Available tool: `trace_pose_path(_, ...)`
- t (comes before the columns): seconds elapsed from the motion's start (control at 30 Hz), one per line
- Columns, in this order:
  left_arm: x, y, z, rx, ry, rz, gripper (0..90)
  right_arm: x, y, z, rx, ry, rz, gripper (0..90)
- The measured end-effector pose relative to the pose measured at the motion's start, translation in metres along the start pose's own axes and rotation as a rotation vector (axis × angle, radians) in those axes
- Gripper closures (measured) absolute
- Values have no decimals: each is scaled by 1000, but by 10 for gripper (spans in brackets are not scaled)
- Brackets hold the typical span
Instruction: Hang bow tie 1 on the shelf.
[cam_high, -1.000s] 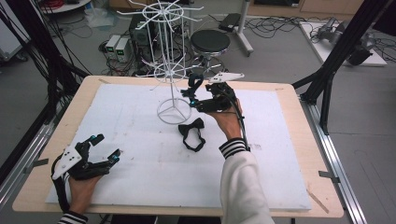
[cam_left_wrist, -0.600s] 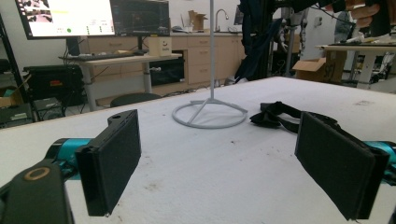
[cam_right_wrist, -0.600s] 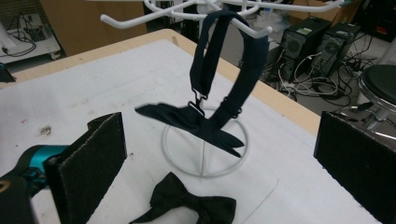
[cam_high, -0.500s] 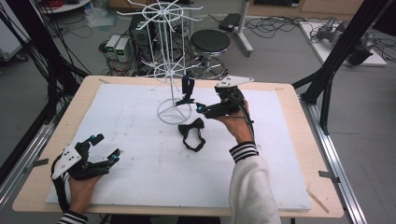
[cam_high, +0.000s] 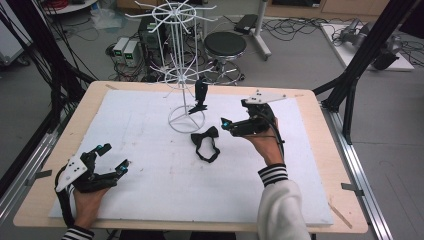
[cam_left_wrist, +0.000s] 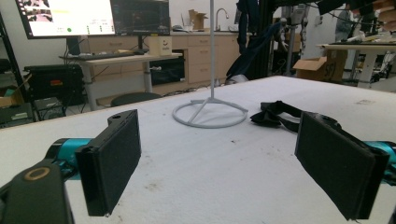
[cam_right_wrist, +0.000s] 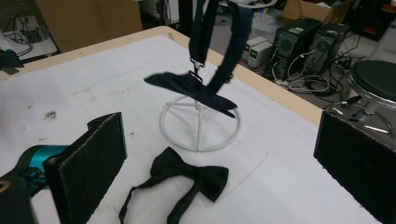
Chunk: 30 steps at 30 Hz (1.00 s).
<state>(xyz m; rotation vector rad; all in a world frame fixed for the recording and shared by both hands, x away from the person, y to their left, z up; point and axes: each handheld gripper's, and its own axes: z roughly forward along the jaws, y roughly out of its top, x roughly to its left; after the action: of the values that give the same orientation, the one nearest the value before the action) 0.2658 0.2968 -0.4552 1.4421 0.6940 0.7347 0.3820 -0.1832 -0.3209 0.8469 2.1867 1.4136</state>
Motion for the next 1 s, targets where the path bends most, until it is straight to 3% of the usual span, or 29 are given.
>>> trace_pose_path(0.23, 0, 0, 1, 0, 0, 2, 149, 0, -23, -21, -17, -9, 20, 17)
trace_pose_path(0.53, 0, 0, 0, 1, 2, 1, 149, 3, -55, -44, -86, -43, 56, 17)
trace_pose_path(1.0, 0, 0, 0, 0, 4, -2, 149, 13, -99, -70, -196, -102, 56, 17)
